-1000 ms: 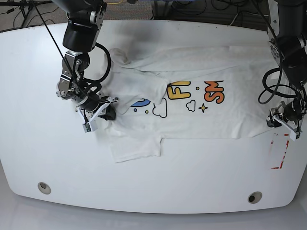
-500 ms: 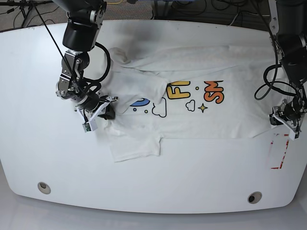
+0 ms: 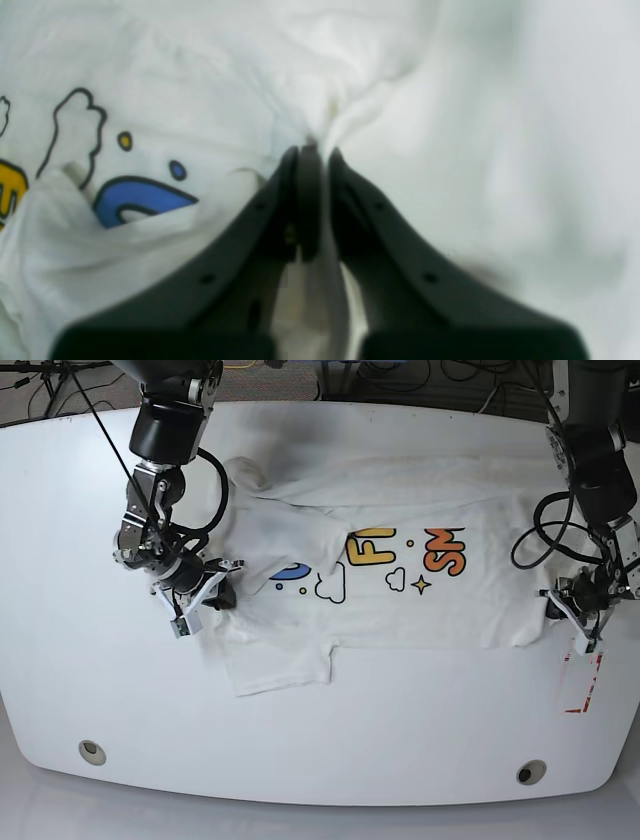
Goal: Fold the T-shirt properly
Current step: 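Lift the shirt by its shoulders with both grippers, then lay the shirt down, folding the printed front under toward the hem, then open both grippers and release the shirt, then move the left gripper to the shirt's side edge and grasp it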
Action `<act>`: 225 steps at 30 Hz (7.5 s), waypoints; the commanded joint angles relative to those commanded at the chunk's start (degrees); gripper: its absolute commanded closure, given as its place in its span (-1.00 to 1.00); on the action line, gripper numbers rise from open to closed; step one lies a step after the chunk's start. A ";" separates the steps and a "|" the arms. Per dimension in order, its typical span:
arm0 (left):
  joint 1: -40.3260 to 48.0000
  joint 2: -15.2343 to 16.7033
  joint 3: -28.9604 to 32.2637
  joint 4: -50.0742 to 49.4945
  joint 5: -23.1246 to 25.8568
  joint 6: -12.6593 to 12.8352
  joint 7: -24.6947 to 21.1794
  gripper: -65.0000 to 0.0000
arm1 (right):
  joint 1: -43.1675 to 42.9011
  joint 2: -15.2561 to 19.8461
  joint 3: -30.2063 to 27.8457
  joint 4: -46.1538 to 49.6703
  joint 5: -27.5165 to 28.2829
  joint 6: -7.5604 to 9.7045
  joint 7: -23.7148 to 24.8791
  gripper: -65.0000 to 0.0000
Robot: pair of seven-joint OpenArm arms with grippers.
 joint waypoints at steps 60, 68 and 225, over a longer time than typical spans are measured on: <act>-26.73 6.07 -1.14 50.29 0.00 3.34 27.60 1.00 | 34.81 19.60 -11.60 23.47 0.53 0.48 -24.35 1.00; -13.27 6.15 -3.52 53.63 -3.34 3.34 27.43 1.00 | 17.76 15.21 -6.59 31.65 0.53 0.48 -24.35 1.00; -7.47 1.32 -12.22 -15.82 5.71 3.87 -7.21 0.00 | -6.51 0.18 4.92 21.54 0.09 0.48 -16.70 -0.30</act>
